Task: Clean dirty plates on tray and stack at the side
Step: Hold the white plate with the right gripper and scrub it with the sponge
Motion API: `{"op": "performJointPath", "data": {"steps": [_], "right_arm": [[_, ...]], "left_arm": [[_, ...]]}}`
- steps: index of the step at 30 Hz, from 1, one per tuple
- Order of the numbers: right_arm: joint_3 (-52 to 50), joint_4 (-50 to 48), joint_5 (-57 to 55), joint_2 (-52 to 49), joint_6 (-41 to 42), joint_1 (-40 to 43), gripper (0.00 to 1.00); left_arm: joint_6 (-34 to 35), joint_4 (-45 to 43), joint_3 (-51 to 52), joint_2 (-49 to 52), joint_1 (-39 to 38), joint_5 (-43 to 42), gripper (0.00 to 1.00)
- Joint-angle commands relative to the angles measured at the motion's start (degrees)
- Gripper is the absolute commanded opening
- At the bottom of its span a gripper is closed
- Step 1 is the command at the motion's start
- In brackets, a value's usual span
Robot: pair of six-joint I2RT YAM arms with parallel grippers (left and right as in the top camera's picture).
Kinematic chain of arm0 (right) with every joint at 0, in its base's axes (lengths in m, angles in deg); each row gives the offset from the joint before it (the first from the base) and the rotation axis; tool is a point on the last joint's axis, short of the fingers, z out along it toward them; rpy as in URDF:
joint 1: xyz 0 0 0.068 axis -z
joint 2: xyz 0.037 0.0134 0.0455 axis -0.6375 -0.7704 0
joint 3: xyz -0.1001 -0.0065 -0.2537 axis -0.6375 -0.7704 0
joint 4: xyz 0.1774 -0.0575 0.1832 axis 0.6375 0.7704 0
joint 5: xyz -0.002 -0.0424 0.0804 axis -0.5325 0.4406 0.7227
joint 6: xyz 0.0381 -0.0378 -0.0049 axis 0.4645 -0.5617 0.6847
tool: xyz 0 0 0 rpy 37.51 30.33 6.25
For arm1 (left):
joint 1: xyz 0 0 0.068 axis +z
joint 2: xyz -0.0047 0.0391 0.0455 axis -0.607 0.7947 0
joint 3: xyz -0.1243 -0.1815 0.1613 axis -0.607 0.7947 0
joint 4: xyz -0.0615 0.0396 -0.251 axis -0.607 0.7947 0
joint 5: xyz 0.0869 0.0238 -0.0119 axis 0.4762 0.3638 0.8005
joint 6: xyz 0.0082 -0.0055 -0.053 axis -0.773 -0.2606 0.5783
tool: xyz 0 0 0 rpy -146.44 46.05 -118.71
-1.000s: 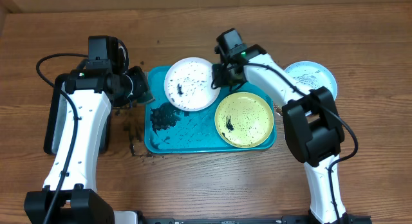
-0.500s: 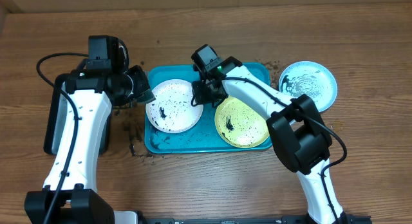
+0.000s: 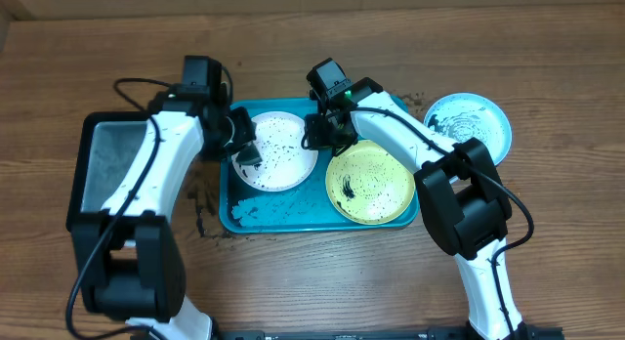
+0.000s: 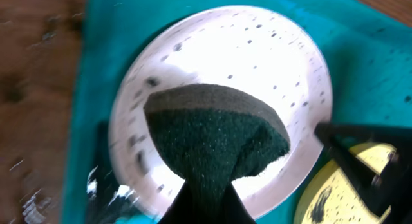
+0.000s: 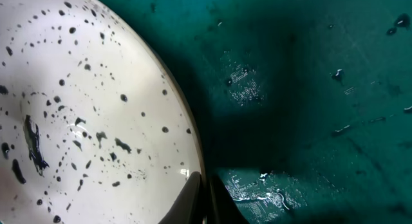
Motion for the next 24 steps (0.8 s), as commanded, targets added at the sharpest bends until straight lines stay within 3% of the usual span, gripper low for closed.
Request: {"op": "performJointPath", "data": {"steps": [1, 7, 11, 15, 18, 24], "right_arm": [[0.0, 0.9, -0.5, -0.6, 0.3, 0.1, 0.04], [0.0, 1.3, -0.5, -0.6, 0.3, 0.1, 0.04], [0.0, 1.2, -0.5, -0.6, 0.3, 0.1, 0.04], [0.0, 1.2, -0.5, -0.6, 0.3, 0.1, 0.04], [0.0, 1.2, -0.5, -0.6, 0.3, 0.1, 0.04], [0.0, 1.3, -0.7, -0.6, 0.3, 0.1, 0.04]], "left_arm": [[-0.9, -4.0, -0.8, 4.5, -1.7, -4.4, 0.04], [-0.7, -10.5, -0.8, 10.0, -3.7, -5.2, 0.04], [5.7, -12.2, -0.8, 14.6, -4.9, -5.6, 0.04], [4.9, -12.3, -0.8, 17.6, -5.0, -3.7, 0.04], [4.3, -10.9, -0.8, 18.5, -4.8, 1.6, 0.04], [4.3, -5.7, -1.4, 18.4, -4.4, 20.6, 0.04]]}}
